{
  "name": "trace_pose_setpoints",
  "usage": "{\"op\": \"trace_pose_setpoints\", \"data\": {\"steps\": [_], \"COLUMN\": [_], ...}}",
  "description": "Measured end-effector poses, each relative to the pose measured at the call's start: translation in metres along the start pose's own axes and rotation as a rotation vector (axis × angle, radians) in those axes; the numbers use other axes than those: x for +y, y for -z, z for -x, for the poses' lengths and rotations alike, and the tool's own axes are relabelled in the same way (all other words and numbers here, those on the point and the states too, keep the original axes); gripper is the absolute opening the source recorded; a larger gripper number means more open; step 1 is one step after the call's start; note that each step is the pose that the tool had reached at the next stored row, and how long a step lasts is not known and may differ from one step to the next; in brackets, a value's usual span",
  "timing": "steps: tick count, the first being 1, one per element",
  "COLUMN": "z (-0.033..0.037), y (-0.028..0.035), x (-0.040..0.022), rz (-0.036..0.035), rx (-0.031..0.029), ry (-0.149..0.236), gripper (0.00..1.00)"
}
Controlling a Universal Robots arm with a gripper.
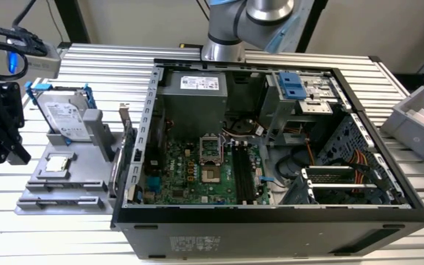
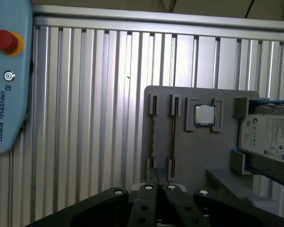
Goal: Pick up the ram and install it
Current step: 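Pick up the ram and move it above insertion slot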
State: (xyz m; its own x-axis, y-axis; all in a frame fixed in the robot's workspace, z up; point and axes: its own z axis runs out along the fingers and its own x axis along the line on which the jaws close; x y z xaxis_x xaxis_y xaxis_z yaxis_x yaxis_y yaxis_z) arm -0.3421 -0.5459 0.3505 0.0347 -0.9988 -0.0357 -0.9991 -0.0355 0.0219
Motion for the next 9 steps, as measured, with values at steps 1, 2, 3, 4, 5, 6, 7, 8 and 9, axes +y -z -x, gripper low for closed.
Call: {"op": "trace_pose_setpoints", "data": {"steps": [1,2,3,4,5,6,7,8,9], "z": [0.0,0.0,0.0,0.0,0.0,0.0,0.0,0.0,0.0], "y": [0.0,0.0,0.0,0.0,0.0,-0.0001,0.0,-0.0001,-0.0001], "x": [0.0,0.0,0.0,0.0,0.0,0.0,0.0,0.0,0.0], "rz": [0.0,0.0,0.0,0.0,0.0,0.0,0.0,-0.0001,0.0], "rx": [0.0,0.0,0.0,0.0,0.0,0.0,0.0,0.0,0.0], "ry": [0.0,0.0,0.0,0.0,0.0,0.0,0.0,0.0,0.0], "gripper": [0.0,0.0,0.0,0.0,0.0,0.0,0.0,0.0,0.0]}}
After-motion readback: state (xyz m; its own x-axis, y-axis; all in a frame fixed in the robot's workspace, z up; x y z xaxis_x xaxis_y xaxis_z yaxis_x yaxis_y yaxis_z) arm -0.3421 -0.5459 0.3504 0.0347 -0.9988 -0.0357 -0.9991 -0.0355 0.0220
